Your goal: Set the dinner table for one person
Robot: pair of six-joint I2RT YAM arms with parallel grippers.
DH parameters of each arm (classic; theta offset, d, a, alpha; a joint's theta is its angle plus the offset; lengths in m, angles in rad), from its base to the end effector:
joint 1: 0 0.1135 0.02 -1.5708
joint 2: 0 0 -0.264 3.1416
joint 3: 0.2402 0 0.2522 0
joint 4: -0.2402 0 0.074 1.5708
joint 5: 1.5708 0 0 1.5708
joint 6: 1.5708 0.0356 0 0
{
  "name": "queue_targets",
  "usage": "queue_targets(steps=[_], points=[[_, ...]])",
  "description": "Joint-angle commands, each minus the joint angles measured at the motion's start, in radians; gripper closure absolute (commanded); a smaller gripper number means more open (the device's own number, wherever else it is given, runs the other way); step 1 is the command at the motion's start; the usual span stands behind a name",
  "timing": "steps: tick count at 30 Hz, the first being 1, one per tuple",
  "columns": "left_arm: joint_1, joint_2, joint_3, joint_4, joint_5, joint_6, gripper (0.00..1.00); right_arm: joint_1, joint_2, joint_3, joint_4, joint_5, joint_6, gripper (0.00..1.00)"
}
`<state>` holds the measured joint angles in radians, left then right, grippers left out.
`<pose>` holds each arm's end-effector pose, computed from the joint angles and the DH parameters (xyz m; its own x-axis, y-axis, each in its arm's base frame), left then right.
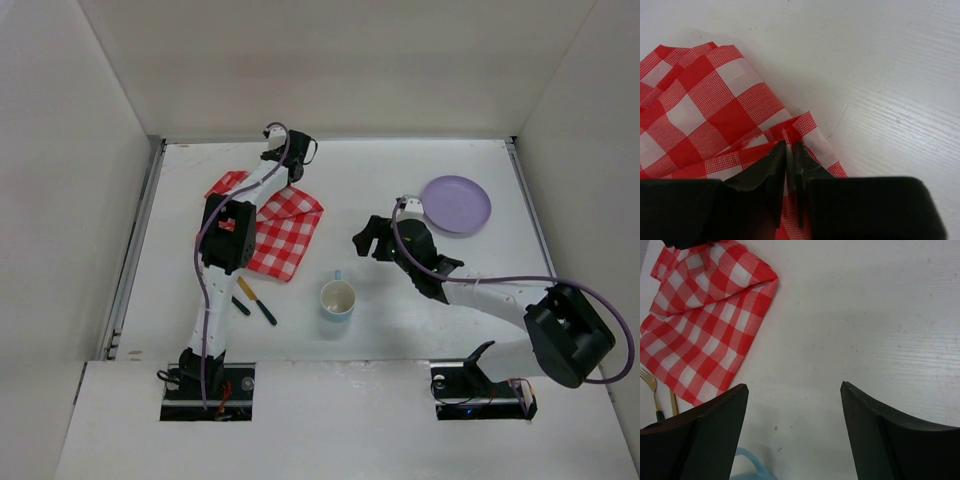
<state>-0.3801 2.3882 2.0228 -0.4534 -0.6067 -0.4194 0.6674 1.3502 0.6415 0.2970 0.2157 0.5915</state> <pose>0.5028 -0.1790 0.1872 -0.5963 -0.1220 -0.7935 -0.3281 0.9391 0.1021 0.2301 0.1716 0.2137 -0.5121 0.2899 -0.8085 -0.1987 0.8758 0.4399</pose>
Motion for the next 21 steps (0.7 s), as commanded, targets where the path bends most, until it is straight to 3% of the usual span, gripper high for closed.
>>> queue_targets(steps=[1,10,16,21], points=[[-0.022,-0.159,-0.035,0.033,-0.045,0.033,0.92,-0.002,0.007,0.023,0.027,-0.029,0.008,0.19],[-0.047,-0.319,-0.098,0.139,-0.051,0.091,0.96,0.027,0.254,0.177,0.028,-0.122,0.073,0.19],[-0.036,-0.316,-0.11,0.163,-0.024,0.099,0.96,0.059,0.435,0.36,0.008,-0.111,0.146,0.31],[-0.036,-0.285,-0.102,0.188,0.005,0.097,0.96,0.103,0.573,0.484,0.005,-0.119,0.205,0.31]])
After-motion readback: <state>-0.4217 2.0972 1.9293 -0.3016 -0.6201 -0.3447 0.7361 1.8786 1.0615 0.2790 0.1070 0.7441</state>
